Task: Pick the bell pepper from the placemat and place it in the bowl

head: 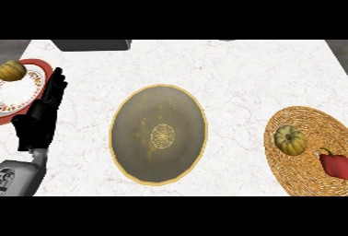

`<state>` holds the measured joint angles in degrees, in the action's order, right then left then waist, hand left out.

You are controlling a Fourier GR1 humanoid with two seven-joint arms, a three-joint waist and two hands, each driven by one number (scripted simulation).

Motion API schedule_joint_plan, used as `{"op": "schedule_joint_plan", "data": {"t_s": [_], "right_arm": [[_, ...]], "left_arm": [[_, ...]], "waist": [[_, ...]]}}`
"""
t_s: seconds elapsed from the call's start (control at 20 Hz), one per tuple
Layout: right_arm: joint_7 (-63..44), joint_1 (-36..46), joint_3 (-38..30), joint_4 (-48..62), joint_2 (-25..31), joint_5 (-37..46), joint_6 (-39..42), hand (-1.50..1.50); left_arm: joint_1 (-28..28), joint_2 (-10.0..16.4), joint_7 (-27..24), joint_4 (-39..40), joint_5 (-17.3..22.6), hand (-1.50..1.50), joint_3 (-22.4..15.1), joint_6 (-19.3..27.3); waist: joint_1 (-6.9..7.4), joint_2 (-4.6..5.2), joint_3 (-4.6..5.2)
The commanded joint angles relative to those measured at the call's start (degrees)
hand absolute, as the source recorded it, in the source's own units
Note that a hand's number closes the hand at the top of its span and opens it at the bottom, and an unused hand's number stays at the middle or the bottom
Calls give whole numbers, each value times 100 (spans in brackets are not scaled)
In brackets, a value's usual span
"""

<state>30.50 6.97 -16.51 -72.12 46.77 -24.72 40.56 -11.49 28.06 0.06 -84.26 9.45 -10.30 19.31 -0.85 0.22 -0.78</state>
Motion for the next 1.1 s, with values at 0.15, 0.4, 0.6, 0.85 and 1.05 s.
{"op": "schedule_joint_plan", "data": {"t_s": [0.15, 0.4, 0.6, 0.85, 1.05], "right_arm": [[1572, -214, -46, -128, 1180, 1379, 818, -150], [2333, -575, 573, -486, 1517, 2642, -41, -150], [2762, -706, 1185, -558, 1719, 3294, -663, -150], [3104, -849, 1856, -566, 1852, 3848, -1286, -150], [3316, -894, 2288, -381, 1793, 4419, -1957, -150]], "left_arm": [[-109, -56, 211, -103, -106, 0, -70, 99], [-229, -6, 308, -170, -133, 0, -27, 71], [-373, -14, 622, -359, -239, 0, -135, 96], [-122, -158, 515, -408, -329, 0, -157, 211], [-91, -315, 626, -458, -536, 0, -272, 344]], "waist": [[87, 12, 20], [131, 15, 33], [207, 7, 44], [240, -7, 62], [170, -12, 68]]}}
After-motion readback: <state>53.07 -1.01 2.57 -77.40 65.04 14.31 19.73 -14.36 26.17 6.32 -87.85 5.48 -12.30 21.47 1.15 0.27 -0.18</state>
